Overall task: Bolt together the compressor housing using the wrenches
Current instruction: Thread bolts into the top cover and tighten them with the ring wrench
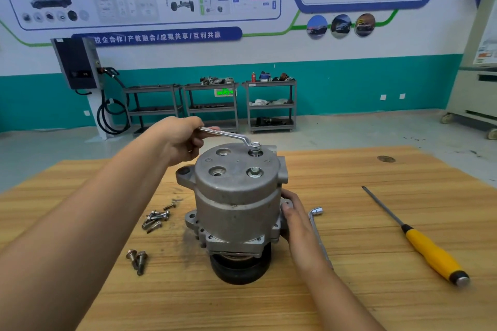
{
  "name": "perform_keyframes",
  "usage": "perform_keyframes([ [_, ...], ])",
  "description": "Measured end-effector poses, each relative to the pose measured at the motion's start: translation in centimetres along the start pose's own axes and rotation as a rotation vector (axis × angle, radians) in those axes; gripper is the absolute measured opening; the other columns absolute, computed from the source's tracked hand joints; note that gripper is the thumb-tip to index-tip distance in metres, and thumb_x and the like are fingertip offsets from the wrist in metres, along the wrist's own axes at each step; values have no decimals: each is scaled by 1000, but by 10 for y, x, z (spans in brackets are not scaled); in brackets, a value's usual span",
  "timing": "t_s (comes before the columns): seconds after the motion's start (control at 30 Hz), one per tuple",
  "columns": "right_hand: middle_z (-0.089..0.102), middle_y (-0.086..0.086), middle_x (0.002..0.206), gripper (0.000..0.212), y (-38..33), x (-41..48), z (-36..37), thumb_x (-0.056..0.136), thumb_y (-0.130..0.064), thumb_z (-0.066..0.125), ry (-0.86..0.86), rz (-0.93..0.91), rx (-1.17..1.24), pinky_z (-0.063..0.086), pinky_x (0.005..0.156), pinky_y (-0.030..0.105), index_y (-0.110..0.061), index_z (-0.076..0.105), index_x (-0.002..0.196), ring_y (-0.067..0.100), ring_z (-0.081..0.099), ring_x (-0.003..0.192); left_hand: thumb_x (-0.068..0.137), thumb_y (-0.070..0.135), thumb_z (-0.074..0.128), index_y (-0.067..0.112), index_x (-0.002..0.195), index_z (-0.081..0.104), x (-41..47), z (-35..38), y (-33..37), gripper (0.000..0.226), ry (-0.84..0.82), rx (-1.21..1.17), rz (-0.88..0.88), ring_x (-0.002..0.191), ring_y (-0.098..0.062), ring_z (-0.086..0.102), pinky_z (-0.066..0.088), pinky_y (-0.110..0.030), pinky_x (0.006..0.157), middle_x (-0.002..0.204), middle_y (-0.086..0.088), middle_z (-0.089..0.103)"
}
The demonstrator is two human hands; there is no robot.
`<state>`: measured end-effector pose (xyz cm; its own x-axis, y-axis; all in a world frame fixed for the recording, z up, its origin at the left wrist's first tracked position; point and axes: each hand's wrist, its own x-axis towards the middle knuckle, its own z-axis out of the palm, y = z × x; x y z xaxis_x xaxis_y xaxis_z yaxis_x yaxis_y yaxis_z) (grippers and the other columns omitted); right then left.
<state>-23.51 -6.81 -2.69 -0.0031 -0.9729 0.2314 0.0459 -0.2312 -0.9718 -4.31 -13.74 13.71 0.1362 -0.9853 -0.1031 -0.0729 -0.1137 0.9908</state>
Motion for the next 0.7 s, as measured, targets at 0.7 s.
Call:
perform_keyframes([
  [0.7,70,-19,101,33,-5,-2,-3,80,-44,35,-60,19,-34,45,100,42,-58,52,104,5,63,106,92,-6,39,2,70,57,0,98,43,30,-111,1215,187,55,-20,46,37,-23,50,97,-8,59],
])
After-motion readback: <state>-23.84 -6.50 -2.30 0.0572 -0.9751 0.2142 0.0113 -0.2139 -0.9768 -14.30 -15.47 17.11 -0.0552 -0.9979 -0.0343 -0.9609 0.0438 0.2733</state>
